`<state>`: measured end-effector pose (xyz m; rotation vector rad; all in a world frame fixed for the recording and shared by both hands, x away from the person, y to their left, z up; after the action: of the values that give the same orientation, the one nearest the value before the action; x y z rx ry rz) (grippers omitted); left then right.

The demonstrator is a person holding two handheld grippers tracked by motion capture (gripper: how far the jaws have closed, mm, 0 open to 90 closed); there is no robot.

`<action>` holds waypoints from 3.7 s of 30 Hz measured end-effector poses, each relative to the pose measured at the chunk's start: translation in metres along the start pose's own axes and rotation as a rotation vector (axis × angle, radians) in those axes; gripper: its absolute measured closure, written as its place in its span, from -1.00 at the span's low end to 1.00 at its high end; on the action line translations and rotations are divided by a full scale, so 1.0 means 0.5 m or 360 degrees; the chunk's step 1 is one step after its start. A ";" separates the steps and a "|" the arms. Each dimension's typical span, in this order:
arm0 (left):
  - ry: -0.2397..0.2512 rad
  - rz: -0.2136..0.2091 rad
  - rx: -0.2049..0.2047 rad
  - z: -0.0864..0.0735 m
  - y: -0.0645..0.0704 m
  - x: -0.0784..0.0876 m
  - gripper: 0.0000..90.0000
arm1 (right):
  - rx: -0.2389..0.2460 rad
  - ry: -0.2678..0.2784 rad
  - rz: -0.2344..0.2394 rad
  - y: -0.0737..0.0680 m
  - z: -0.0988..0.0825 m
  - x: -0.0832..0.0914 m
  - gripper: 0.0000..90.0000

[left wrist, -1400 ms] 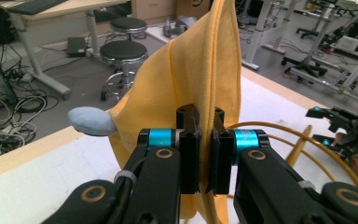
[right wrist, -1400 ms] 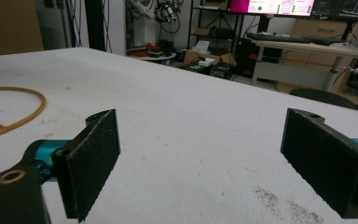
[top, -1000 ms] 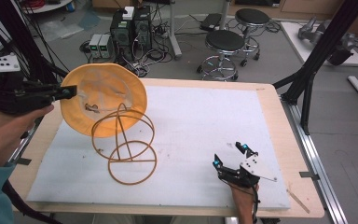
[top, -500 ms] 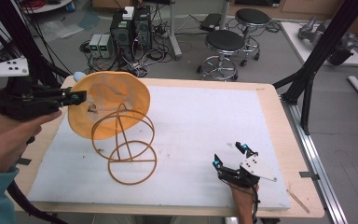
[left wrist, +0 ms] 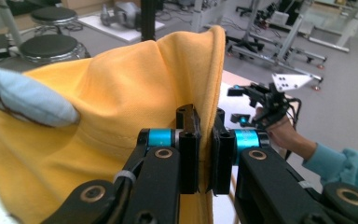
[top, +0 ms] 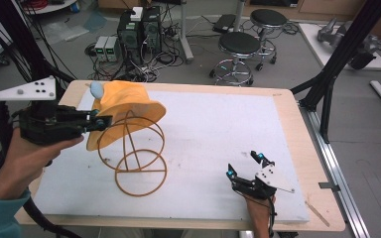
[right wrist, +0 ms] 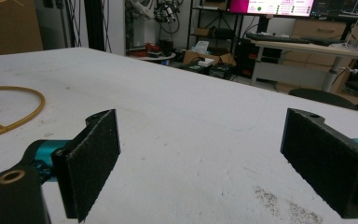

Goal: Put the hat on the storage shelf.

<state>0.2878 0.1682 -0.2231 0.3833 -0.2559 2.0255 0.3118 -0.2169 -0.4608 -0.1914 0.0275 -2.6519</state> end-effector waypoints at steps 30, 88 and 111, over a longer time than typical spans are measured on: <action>-0.0140 -0.0221 -0.0071 -0.068 0.121 -0.073 0.79 | 0.0005 0.0008 -0.0003 0.002 0.001 0.000 -0.76; -0.0074 -0.0168 -0.0037 -0.086 0.145 -0.040 -0.96 | 0.0005 0.0008 -0.0003 0.001 0.001 0.000 -0.76; 0.0095 0.0189 0.0011 -0.074 -0.012 0.046 -0.96 | 0.0005 0.0008 0.0003 -0.001 0.000 0.001 -0.76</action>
<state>0.2776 0.2023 -0.2487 0.3180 -0.2396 2.1516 0.3112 -0.2168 -0.4607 -0.1833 0.0251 -2.6506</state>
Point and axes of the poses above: each handheld gripper's, and its own axes: x roughly backward along the jaws, z roughly out of its top, y roughly to its right, the point moved 7 cm from there along -x, roughly forward along the jaws, and after that the axes turned 7 degrees about -x, right-handed, at the moved point
